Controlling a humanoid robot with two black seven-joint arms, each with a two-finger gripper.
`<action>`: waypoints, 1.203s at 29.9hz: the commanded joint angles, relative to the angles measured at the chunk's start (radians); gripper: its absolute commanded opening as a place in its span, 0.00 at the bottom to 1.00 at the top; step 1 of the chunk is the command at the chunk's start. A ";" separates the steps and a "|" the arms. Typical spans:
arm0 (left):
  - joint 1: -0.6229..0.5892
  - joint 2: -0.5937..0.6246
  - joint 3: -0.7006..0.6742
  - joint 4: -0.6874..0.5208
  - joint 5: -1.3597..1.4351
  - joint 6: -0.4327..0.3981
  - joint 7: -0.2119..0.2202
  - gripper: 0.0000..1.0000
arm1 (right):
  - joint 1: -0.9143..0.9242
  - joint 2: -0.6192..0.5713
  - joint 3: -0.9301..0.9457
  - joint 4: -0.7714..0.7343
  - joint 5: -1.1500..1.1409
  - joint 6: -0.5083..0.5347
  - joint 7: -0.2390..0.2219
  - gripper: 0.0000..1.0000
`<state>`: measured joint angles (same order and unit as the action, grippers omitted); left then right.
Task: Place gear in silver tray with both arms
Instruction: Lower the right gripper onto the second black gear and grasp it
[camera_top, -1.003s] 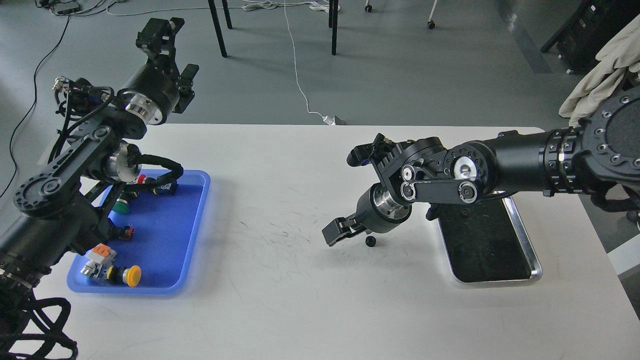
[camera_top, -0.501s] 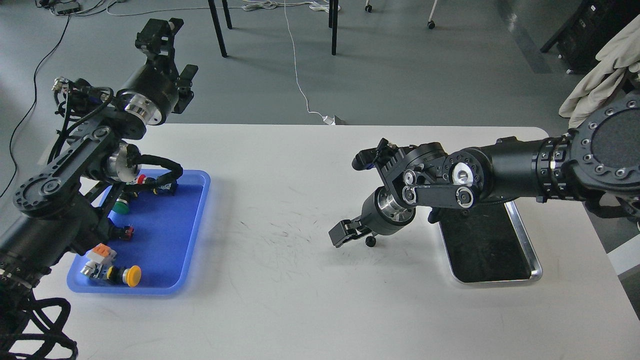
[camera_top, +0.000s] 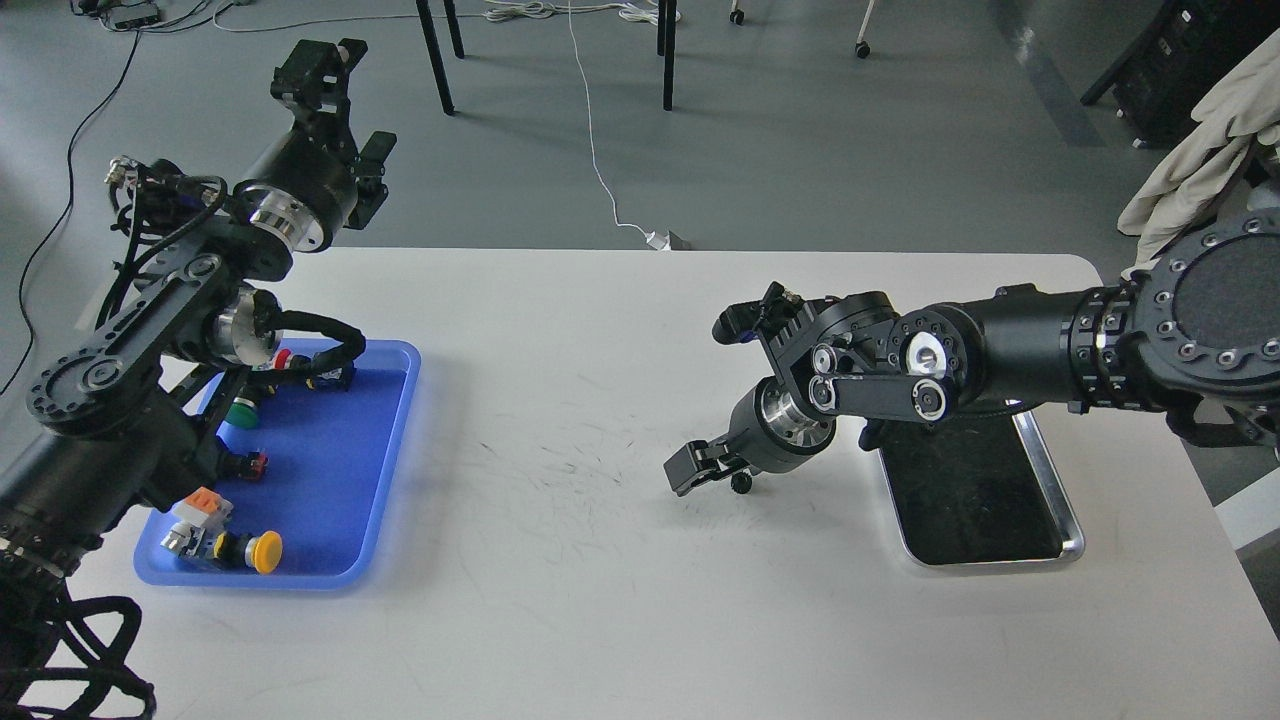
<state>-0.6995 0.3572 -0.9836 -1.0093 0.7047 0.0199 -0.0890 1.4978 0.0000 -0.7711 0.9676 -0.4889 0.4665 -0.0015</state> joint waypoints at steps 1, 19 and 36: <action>0.000 0.005 0.000 0.000 0.001 -0.001 0.000 0.98 | -0.011 0.000 -0.002 -0.013 0.000 0.003 0.001 0.93; 0.000 0.022 0.000 0.000 -0.002 -0.003 0.000 0.98 | -0.011 0.000 -0.036 -0.030 -0.020 0.022 0.001 0.85; 0.003 0.026 0.000 0.000 -0.004 -0.003 -0.001 0.98 | -0.004 0.000 -0.037 -0.009 -0.036 0.022 0.001 0.57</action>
<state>-0.6965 0.3835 -0.9832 -1.0093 0.7010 0.0168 -0.0907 1.4934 0.0000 -0.8085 0.9593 -0.5179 0.4888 0.0011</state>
